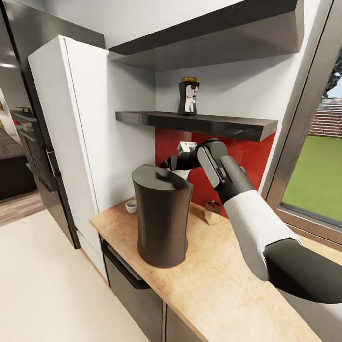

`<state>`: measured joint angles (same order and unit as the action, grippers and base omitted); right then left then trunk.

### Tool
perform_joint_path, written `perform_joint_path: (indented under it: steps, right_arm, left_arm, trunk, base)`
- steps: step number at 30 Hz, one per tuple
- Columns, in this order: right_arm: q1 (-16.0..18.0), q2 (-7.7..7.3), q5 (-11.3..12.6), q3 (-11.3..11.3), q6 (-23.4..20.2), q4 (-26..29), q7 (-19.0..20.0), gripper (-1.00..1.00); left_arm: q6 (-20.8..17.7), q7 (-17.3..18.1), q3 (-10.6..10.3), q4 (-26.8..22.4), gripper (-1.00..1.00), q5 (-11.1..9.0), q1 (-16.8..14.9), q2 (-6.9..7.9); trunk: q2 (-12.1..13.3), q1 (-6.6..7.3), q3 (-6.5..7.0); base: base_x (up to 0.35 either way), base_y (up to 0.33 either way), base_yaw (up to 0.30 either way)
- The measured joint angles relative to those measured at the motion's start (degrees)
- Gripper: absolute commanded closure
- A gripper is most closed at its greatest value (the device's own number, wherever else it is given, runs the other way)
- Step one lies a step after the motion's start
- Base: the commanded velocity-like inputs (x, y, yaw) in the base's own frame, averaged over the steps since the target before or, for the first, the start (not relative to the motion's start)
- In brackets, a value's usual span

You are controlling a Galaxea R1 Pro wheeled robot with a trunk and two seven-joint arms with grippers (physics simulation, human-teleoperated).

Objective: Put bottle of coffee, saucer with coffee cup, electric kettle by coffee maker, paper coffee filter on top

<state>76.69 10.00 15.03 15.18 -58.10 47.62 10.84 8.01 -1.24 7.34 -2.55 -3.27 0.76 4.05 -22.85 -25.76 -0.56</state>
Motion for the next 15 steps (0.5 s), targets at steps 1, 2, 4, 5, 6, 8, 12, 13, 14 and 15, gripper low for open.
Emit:
perform_joint_path:
  steps: [1,2,4,5,6,8,12,13,14,15]
  right_arm:
    - [0.0,0.0,0.0,0.0,0.0,0.05,0.0,-1.0]
    - [0.0,0.0,0.01,0.0,0.0,0.14,0.0,-1.0]
    - [0.0,0.0,0.02,0.0,0.0,0.46,0.0,-1.0]
    - [0.0,0.0,0.02,-0.04,0.0,0.62,0.0,-1.0]
    - [0.0,0.0,0.02,-0.06,0.02,0.73,0.0,-1.0]
    - [0.0,0.0,0.13,-0.07,0.0,2.27,-0.02,-1.0]
    - [0.0,0.0,0.16,-0.07,0.01,4.37,-0.04,-1.0]
    - [0.0,0.0,0.17,-0.07,0.01,5.05,-0.04,-1.0]
    - [0.0,0.0,0.16,-0.07,0.01,5.26,-0.06,-1.0]
    - [0.0,0.0,0.16,-0.07,0.01,5.55,-0.07,-1.0]
  left_arm:
    - [0.0,0.0,0.0,0.0,-1.0,0.0,0.0,0.0]
    - [0.0,0.0,0.02,0.0,-1.0,0.0,0.0,0.0]
    - [0.0,0.0,0.05,0.0,-1.0,0.0,0.01,0.0]
    - [0.0,0.0,0.07,0.0,-1.0,0.0,0.0,0.0]
    - [0.0,0.0,0.05,0.0,-1.0,0.0,0.0,0.02]
    - [0.0,0.0,0.01,0.0,-1.0,0.0,0.01,0.06]
    - [0.0,0.0,0.0,0.0,-1.0,0.0,0.0,0.07]
    - [0.0,0.0,0.0,0.0,-1.0,0.0,0.0,0.08]
    - [0.0,0.0,0.0,0.0,-1.0,0.0,0.0,0.08]
    - [0.0,0.0,0.0,0.0,-1.0,0.0,0.0,0.08]
  trunk:
    - [0.0,0.0,0.0]
    - [0.0,0.0,0.0]
    - [0.0,0.0,0.0]
    - [0.0,0.0,0.0]
    - [0.0,0.0,0.0]
    - [-0.01,0.0,0.0]
    - [0.0,0.0,0.0]
    - [-0.01,0.0,0.0]
    - [0.0,0.0,0.0]
    - [0.0,0.0,0.0]
  base:
    - [0.0,0.0,0.0]
    - [0.0,0.0,0.0]
    - [0.0,0.0,0.0]
    - [0.0,0.0,0.0]
    - [0.0,0.0,0.0]
    - [0.0,0.0,0.0]
    - [0.0,0.0,0.0]
    - [0.0,0.0,0.0]
    - [0.0,0.0,0.0]
    - [0.0,0.0,0.0]
